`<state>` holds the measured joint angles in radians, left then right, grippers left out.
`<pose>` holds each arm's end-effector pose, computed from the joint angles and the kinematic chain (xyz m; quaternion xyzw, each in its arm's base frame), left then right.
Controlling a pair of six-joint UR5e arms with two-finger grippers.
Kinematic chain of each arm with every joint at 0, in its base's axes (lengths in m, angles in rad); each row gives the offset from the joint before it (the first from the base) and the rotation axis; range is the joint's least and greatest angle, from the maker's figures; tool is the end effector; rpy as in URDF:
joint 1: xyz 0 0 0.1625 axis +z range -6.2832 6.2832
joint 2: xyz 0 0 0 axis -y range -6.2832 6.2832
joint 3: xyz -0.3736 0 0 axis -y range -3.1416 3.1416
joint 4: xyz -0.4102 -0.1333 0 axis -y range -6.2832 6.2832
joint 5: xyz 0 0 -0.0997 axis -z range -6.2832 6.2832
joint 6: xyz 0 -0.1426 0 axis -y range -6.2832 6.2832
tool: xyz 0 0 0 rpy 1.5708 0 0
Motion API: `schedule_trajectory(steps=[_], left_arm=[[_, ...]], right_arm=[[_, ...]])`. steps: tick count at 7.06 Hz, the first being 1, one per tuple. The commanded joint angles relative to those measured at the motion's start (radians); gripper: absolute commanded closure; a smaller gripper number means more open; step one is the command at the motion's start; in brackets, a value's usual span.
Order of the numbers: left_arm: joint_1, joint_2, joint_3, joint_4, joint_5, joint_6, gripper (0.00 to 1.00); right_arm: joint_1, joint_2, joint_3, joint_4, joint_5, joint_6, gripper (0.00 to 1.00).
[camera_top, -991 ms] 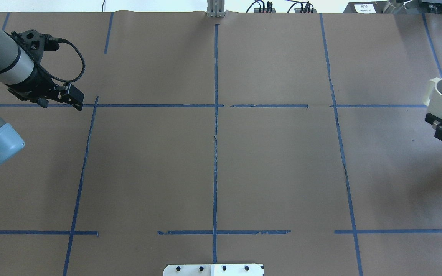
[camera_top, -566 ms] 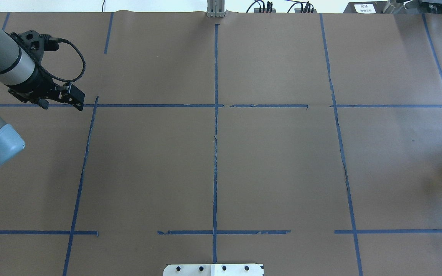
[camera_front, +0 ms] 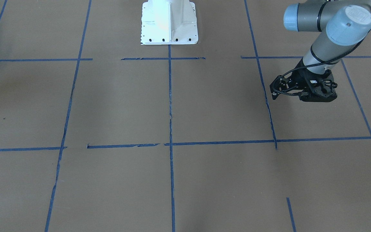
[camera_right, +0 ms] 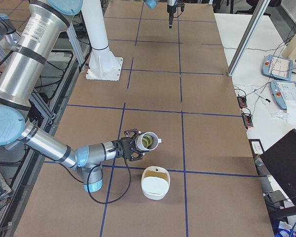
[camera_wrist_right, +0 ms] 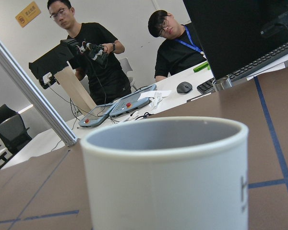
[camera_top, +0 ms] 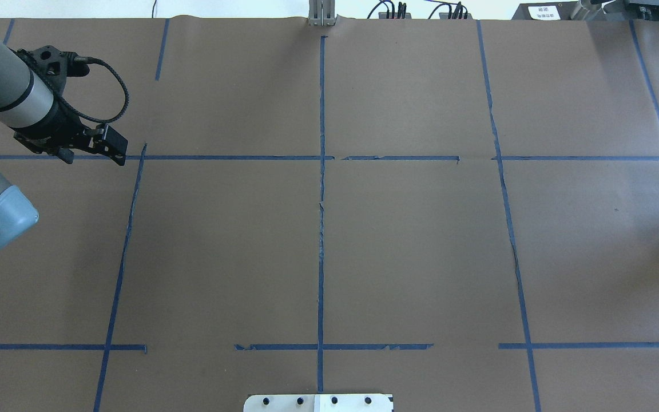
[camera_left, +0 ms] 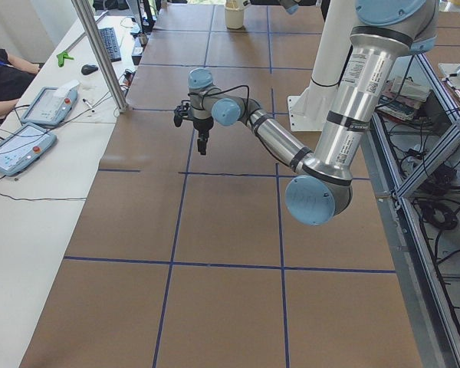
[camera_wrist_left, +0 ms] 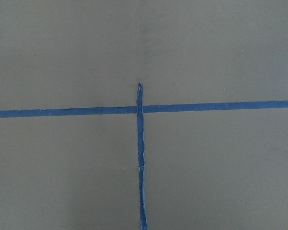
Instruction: Left arm hands cup to right arm to dump lemon
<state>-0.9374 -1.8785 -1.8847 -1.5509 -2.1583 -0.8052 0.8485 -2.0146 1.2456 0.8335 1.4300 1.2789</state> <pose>0.3090 -0.5125 0.3211 0.0312 0.3949 0.0071 0.9182 -0.0627 -0.3031 0.6766 0.4333 -0.5866 0.2368 0.6419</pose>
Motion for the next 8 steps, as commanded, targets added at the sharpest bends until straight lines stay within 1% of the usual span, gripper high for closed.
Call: schedule_trajectory(steps=[1, 2, 5, 6, 8], left_arm=[[0.0, -0.002, -0.001, 0.0, 0.0, 0.0, 0.0], [0.0, -0.004, -0.001, 0.0, 0.0, 0.0, 0.0], [0.0, -0.01, -0.001, 0.0, 0.002, 0.0, 0.0], [0.0, -0.01, -0.001, 0.0, 0.002, 0.0, 0.0], [0.0, -0.011, -0.002, 0.0, 0.002, 0.0, 0.0]], right_arm=[[0.003, 0.035, -0.069, 0.083, -0.003, 0.278, 0.97], [0.007, 0.068, -0.107, 0.116, -0.003, 0.4, 0.97], [0.07, 0.094, -0.117, 0.176, -0.005, 0.697, 0.97], [0.104, 0.096, -0.117, 0.176, -0.005, 0.794, 0.97], [0.17, 0.131, -0.13, 0.176, -0.005, 1.021, 0.97]])
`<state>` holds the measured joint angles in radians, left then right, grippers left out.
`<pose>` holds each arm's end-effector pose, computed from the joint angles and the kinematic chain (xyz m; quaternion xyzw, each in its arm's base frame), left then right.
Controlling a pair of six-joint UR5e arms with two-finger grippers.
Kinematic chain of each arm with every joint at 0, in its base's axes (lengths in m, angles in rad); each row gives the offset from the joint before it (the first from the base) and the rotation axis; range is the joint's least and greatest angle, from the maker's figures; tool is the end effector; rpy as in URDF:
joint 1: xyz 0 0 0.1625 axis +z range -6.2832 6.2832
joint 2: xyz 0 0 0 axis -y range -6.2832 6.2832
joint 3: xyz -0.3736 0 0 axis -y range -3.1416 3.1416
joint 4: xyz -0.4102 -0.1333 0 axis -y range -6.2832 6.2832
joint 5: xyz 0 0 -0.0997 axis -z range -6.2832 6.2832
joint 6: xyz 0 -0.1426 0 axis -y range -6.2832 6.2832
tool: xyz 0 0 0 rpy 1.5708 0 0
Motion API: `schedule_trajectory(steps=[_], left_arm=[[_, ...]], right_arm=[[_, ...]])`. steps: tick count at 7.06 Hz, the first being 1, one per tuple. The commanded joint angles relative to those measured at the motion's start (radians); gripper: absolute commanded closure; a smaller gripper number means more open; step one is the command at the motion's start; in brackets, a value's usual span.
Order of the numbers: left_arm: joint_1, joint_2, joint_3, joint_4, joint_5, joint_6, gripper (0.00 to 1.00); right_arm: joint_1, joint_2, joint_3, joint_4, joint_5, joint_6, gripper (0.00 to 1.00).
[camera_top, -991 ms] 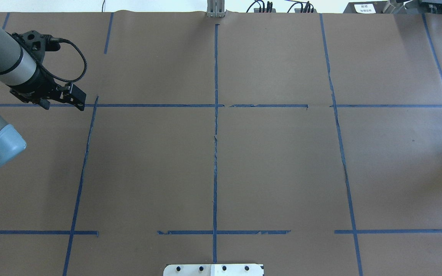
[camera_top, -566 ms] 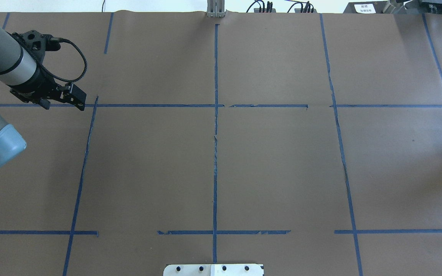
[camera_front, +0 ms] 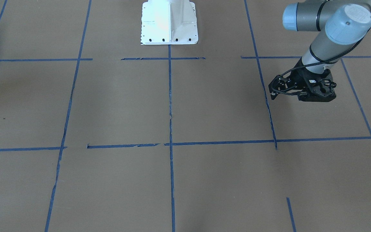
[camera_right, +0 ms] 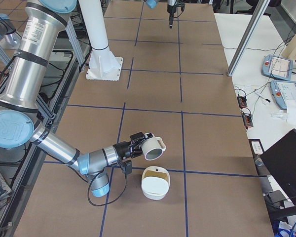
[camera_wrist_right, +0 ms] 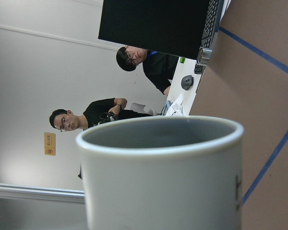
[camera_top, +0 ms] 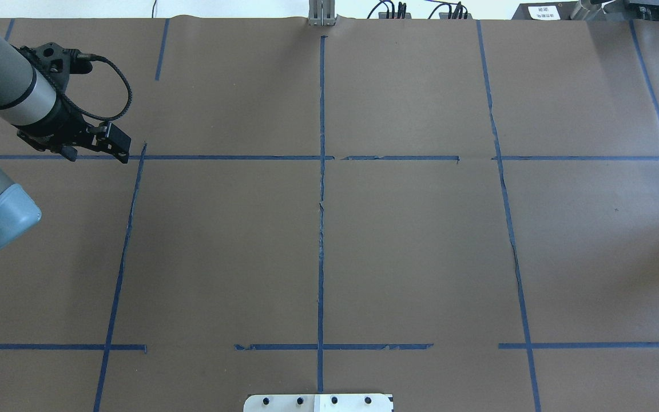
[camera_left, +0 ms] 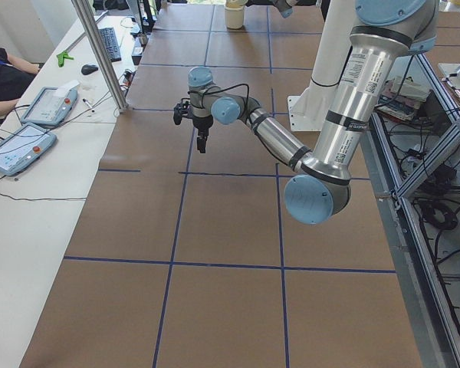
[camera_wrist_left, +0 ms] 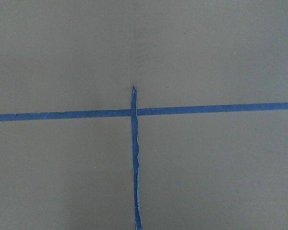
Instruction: Left arm hands cup to right arm to dump lemon
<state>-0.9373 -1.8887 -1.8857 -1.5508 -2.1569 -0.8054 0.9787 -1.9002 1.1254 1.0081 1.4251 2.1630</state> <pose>0.3098 -0.5137 0.3146 0.0357 0.3975 0.0085 0.9169 -0.0321 -0.3237 0.6734 0.1946 -0.7593 0.4776 0.3968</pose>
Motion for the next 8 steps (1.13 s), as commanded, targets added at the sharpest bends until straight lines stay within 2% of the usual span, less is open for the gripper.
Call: schedule_trajectory(steps=[1, 5, 6, 8], left_arm=[[0.0, -0.001, -0.001, 0.0, 0.0, 0.0, 0.0], [0.0, -0.004, -0.007, 0.0, 0.0, -0.002, 0.0], [0.0, -0.004, -0.006, 0.0, 0.0, -0.002, 0.0], [0.0, -0.004, -0.007, 0.0, 0.0, -0.002, 0.0]], right_arm=[[0.067, 0.024, -0.022, 0.001, -0.002, 0.22, 0.96], [0.133, 0.03, -0.047, 0.001, -0.047, 0.6, 0.95], [0.165, 0.032, -0.047, 0.001, -0.055, 0.742, 0.95], [0.192, 0.036, -0.047, 0.001, -0.057, 0.828, 0.94]])
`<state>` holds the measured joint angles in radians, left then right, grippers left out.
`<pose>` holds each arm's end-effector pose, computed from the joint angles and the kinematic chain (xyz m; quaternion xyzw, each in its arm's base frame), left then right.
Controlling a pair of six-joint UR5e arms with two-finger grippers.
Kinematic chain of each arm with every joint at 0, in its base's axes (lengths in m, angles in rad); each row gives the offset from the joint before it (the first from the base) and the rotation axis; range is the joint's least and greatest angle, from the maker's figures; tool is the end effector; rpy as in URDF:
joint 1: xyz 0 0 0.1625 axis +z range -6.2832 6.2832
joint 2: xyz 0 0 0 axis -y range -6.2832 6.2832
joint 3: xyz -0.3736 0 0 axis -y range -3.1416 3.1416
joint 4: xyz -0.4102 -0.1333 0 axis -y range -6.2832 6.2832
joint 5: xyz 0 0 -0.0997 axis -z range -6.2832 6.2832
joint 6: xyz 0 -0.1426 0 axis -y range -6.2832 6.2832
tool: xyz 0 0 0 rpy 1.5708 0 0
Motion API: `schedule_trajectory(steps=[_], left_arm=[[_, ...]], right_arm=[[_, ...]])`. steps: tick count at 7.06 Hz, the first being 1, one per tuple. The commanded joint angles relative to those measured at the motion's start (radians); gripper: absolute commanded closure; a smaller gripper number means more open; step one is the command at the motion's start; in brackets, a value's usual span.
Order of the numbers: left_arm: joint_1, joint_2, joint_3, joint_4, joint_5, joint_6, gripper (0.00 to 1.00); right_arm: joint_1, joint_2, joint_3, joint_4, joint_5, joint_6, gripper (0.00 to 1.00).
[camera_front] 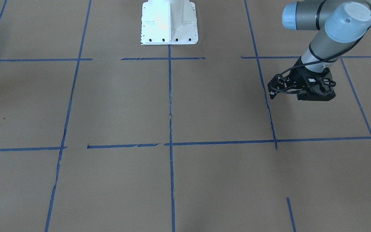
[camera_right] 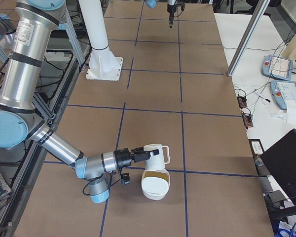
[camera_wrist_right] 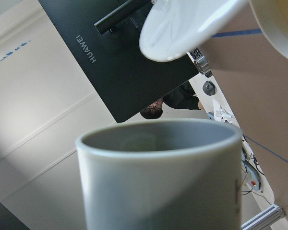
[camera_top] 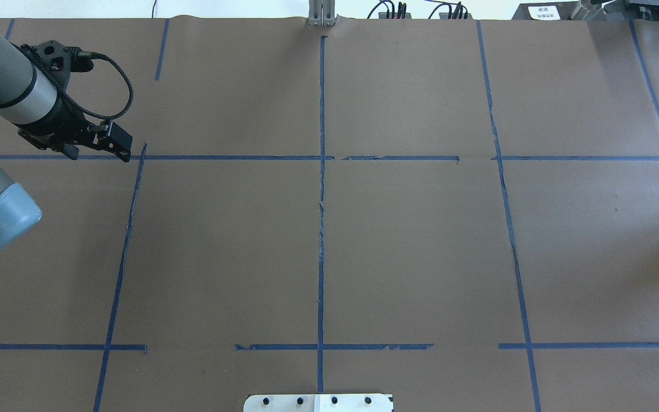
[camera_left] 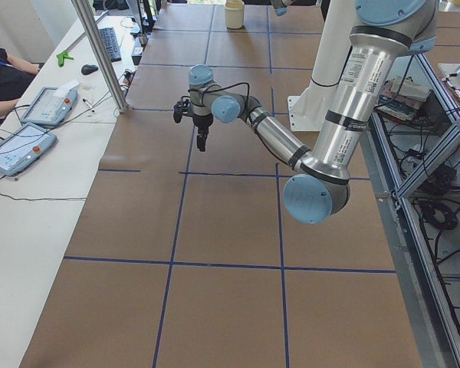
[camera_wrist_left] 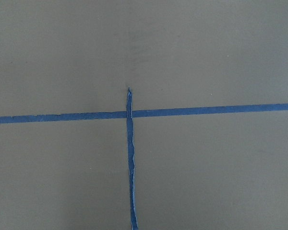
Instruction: Left arm hands cup to right arm to dump lemon
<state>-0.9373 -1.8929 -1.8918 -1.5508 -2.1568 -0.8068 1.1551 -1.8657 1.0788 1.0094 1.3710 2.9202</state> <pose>0.3094 -0.5132 0.3092 0.0393 0.4002 0.0093 0.9155 0.0286 -0.3355 0.6824 -0.0134 -0.7797 0.6143 0.1205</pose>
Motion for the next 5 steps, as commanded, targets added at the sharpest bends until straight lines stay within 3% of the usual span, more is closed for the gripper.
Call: schedule_trajectory(steps=[1, 5], left_arm=[[0.0, 0.0, -0.003, 0.0, 0.0, 0.0, 0.0], [0.0, 0.0, -0.003, 0.0, 0.0, 0.0, 0.0]], right_arm=[[0.021, 0.002, 0.003, 0.0, -0.003, 0.086, 0.94], [0.021, 0.002, 0.004, 0.0, 0.002, 0.064, 0.94]])
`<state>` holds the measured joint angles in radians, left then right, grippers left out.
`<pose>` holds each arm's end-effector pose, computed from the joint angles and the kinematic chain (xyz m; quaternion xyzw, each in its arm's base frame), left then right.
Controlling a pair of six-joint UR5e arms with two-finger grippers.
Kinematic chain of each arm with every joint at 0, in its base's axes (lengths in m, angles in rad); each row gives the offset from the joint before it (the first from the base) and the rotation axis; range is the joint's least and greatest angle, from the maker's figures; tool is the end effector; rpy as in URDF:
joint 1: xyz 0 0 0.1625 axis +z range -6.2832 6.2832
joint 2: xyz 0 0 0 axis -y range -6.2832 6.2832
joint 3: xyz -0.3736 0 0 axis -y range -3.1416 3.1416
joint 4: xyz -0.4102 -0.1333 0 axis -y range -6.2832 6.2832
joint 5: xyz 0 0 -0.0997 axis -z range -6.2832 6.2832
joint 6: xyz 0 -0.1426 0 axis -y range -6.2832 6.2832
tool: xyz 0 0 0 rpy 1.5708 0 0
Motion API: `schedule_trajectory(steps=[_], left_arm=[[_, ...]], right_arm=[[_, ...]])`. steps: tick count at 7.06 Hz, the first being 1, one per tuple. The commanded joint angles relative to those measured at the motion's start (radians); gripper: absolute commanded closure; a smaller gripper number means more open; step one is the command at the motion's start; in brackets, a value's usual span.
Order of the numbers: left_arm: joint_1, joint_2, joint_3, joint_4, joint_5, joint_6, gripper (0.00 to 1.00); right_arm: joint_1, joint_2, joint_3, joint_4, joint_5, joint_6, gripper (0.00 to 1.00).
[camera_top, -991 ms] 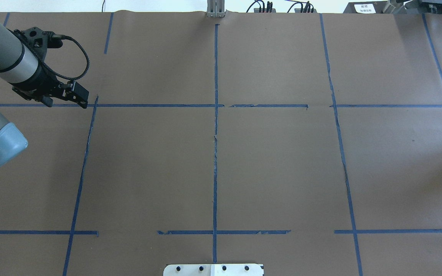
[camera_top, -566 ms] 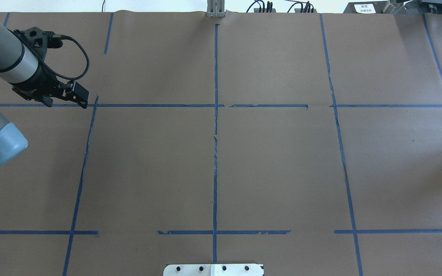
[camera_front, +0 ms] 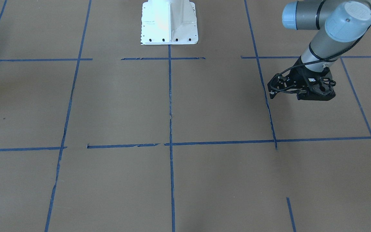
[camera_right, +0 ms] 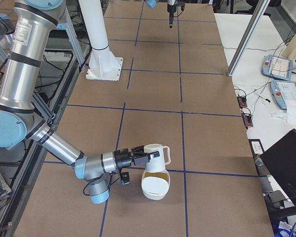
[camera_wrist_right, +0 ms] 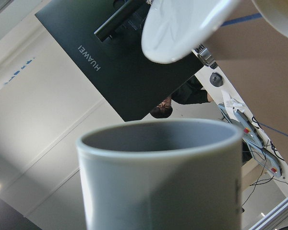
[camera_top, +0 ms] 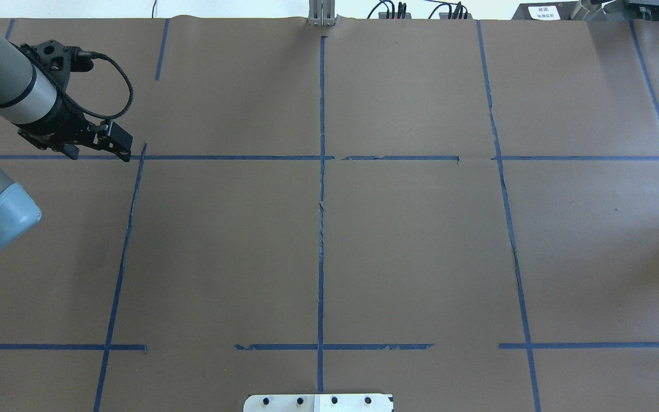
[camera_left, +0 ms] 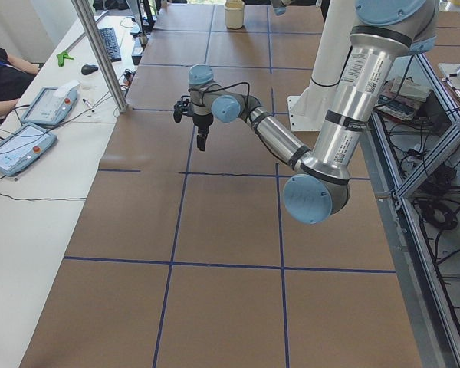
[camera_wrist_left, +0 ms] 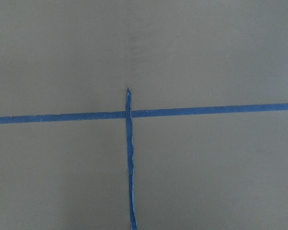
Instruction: Left arm hands cup to right arm to dump lemon
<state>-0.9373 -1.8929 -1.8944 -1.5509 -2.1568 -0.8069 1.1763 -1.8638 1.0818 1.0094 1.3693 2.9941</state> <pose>0.3091 -0.5128 0.3079 0.0403 0.4009 0.0097 0.9152 0.0353 -0.3362 0.6806 -0.0338 -0.7806 0.6176 0.0899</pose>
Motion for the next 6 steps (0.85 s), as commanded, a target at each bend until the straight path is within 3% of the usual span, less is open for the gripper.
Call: schedule_trajectory(steps=[1, 4, 6], left_arm=[[0.002, 0.0, 0.0, 0.0, 0.0, 0.0, 0.0], [0.006, 0.002, 0.008, 0.0, 0.0, 0.0, 0.0], [0.006, 0.0, 0.014, 0.0, 0.0, 0.0, 0.0]], right_arm=[[0.0, -0.003, 0.006, 0.0, 0.025, -0.108, 0.98], [0.0, 0.002, 0.015, -0.005, 0.111, -0.508, 0.98], [0.0, 0.002, 0.018, -0.012, 0.212, -0.869, 0.98]])
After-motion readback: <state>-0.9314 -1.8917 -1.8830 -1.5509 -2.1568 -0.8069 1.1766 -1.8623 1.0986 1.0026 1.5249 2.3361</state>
